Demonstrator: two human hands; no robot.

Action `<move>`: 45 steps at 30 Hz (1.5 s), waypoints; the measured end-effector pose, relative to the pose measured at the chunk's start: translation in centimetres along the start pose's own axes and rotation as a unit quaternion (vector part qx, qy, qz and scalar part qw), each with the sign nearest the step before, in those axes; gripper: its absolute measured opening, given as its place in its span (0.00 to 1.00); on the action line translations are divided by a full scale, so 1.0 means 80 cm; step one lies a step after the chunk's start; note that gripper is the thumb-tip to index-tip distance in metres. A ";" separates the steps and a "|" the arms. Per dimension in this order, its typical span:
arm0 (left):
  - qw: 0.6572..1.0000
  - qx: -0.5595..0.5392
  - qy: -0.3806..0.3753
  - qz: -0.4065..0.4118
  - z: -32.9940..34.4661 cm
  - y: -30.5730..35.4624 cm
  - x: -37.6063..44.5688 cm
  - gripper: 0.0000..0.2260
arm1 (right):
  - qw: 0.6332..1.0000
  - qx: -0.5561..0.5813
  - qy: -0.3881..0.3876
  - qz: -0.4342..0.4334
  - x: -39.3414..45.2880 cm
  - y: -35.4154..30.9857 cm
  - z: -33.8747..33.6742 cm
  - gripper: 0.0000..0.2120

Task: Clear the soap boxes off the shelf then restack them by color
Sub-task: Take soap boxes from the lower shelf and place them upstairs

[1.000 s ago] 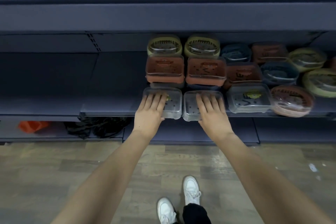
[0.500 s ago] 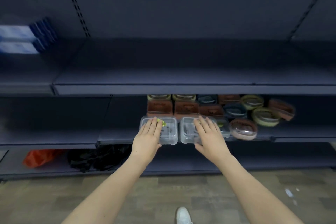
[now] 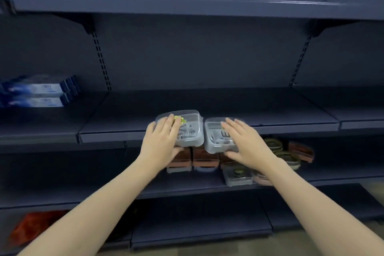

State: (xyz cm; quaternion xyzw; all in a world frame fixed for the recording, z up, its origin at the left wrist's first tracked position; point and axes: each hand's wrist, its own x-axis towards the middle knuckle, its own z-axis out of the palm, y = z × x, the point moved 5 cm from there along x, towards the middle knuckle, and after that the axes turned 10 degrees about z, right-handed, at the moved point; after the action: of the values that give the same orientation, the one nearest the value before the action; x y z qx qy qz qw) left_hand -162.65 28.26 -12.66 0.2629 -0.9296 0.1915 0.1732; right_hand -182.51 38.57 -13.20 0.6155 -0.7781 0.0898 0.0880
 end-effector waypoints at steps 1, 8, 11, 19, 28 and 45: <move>1.000 0.006 -0.002 -0.003 -0.001 -0.006 0.007 0.41 | 1.000 0.005 0.005 0.001 0.010 -0.002 -0.006 0.40; 0.993 0.068 -0.085 -0.035 0.008 -0.040 0.043 0.39 | 0.999 0.030 -0.029 0.003 0.064 -0.006 -0.009 0.42; 0.990 0.055 -0.111 -0.066 0.019 -0.058 0.052 0.39 | 0.998 0.040 -0.044 0.011 0.086 0.001 -0.004 0.42; 0.989 -0.021 -0.134 -0.062 0.062 -0.071 0.078 0.38 | 0.997 0.032 -0.075 -0.017 0.147 0.003 0.032 0.42; 0.977 -0.120 -0.132 -0.114 0.106 -0.093 0.108 0.32 | 0.992 0.066 -0.107 -0.019 0.218 0.033 0.064 0.34; 0.965 -0.158 -0.150 -0.143 0.162 -0.122 0.205 0.30 | 0.995 0.085 -0.056 -0.009 0.279 0.060 0.083 0.31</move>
State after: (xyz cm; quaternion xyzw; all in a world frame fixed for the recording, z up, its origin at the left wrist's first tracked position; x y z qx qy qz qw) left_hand -173.22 7.85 -14.39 0.3884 -0.9160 -0.0261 0.0970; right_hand -192.44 16.97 -14.27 0.6321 -0.7655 0.1198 -0.0074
